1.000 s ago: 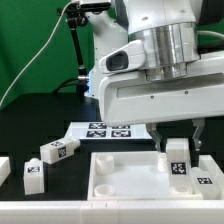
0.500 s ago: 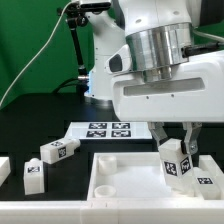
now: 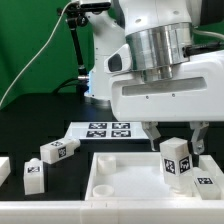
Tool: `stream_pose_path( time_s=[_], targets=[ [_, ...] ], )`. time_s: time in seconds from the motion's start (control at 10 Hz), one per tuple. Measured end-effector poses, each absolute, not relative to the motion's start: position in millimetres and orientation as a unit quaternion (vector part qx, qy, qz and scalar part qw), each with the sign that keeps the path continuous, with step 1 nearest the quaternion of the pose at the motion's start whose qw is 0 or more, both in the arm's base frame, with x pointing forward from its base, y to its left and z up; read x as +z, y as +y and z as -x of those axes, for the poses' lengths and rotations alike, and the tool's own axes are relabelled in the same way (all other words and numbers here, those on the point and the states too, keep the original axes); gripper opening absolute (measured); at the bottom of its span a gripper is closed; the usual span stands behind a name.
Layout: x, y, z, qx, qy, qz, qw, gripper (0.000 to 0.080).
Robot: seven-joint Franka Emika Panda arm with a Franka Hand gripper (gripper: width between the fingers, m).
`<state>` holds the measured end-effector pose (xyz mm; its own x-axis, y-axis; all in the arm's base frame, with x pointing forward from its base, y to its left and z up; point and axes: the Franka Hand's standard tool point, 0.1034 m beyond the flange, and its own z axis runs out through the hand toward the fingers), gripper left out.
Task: Assemble one leg
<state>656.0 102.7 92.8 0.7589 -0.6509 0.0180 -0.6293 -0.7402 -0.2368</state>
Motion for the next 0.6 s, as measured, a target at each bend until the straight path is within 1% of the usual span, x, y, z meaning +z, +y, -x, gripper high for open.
stream_pose_path(
  time_s=[0.1,0.2,0.4,0.5,0.6],
  targets=[
    [92.2,100.4,-656.5,-0.056,0.298,0.947,0.106,0.0608],
    [92.1,100.6,-656.4,-0.060,0.261,0.958,0.104,0.0642],
    [91.9,100.2,-656.4,-0.068,0.185,0.975,0.099,0.0648],
    [91.9,100.9,-656.5,-0.074,0.136,0.984,0.093,0.0648],
    [91.4,103.2,-656.7,-0.086,0.080,0.990,0.081,0.0649]
  ],
)
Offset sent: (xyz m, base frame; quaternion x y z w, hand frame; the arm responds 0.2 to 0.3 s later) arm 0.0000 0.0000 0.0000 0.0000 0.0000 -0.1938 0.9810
